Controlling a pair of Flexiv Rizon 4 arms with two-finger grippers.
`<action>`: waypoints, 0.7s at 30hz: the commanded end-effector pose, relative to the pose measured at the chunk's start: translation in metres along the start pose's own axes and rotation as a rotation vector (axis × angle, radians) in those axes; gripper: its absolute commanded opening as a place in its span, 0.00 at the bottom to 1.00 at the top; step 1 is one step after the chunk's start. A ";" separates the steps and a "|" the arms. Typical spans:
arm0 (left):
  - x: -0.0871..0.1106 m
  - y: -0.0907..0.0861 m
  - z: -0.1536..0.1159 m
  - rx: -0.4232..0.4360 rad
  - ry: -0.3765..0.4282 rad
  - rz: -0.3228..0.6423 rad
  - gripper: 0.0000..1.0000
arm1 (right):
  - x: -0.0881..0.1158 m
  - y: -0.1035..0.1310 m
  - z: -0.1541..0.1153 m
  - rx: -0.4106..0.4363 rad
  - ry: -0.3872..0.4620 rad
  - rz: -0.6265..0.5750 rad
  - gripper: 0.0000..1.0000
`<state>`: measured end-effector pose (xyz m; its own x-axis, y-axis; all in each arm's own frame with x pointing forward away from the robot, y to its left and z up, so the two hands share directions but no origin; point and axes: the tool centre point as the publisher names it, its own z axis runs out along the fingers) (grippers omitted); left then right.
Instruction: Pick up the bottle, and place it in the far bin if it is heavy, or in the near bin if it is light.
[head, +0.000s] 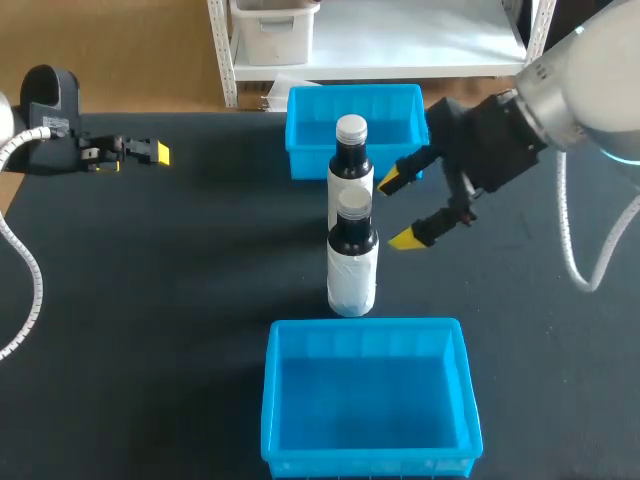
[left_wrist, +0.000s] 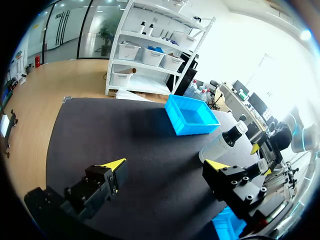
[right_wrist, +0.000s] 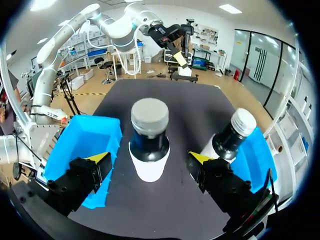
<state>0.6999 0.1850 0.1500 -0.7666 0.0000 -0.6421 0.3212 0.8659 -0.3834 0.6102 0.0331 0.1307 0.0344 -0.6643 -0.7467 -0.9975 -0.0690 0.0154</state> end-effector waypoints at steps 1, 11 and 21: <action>0.000 0.000 0.000 0.000 0.000 0.000 1.00 | -0.006 -0.005 0.013 -0.020 -0.027 -0.005 1.00; 0.000 0.000 0.000 0.000 0.000 0.000 1.00 | -0.018 -0.004 0.032 -0.033 -0.070 0.024 1.00; 0.000 0.000 0.000 0.000 0.000 0.000 1.00 | -0.025 -0.002 0.043 -0.050 -0.049 0.044 1.00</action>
<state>0.6999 0.1850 0.1500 -0.7666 0.0000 -0.6421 0.3212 0.8659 -0.3834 0.6064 0.0768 0.1205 -0.0125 -0.6230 -0.7821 -0.9938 -0.0788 0.0786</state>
